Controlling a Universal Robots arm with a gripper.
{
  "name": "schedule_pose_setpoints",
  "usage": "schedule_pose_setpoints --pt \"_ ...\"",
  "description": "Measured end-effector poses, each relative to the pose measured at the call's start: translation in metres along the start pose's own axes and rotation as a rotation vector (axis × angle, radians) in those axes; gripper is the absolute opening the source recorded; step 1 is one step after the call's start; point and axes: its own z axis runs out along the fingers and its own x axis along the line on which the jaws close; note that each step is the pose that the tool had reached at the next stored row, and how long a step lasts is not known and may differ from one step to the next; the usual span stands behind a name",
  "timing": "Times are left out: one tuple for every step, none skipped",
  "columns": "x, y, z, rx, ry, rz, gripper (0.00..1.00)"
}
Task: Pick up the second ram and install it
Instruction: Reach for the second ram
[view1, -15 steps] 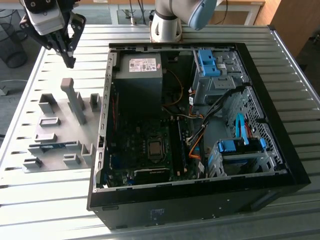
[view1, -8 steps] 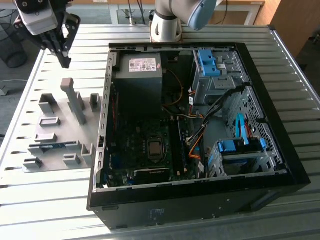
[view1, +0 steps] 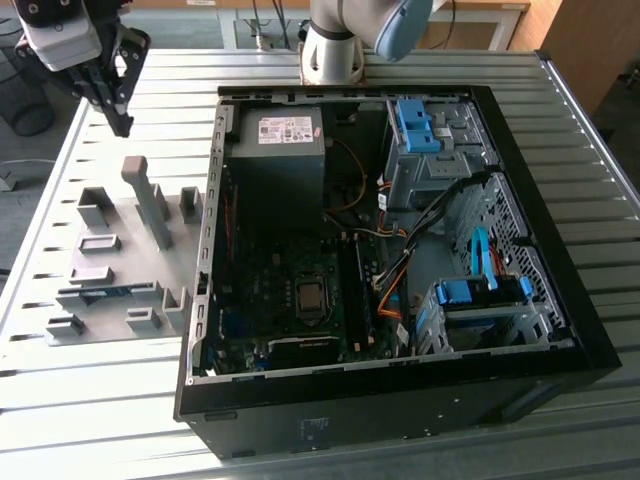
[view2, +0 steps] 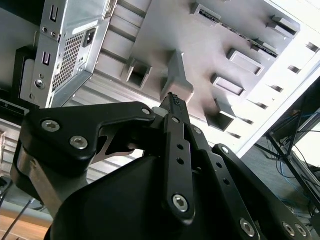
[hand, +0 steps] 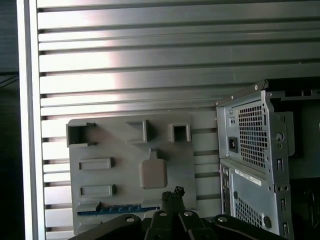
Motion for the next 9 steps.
schedule_pose_setpoints --pt "0.0013 -0.0001 0.0000 0.0000 0.0000 0.000 0.11" --pt "0.0026 -0.0002 0.0000 0.0000 0.0000 0.000 0.11" --pt "0.0040 -0.0003 0.0000 -0.0001 0.0000 0.000 0.11" --pt "0.0052 -0.0004 0.0001 -0.0001 -0.0001 0.000 0.11" --pt "0.0064 -0.0005 0.0000 -0.0001 -0.0001 0.000 0.11" --pt "0.0074 -0.0005 0.0000 0.0000 0.0000 0.000 0.11" --pt "0.0086 -0.0006 0.0000 0.0000 0.0000 0.000 0.11" --pt "0.0097 -0.0007 0.0000 0.0000 0.0000 0.000 0.11" --pt "0.0110 -0.0008 0.0000 0.0000 0.0000 0.000 0.11"
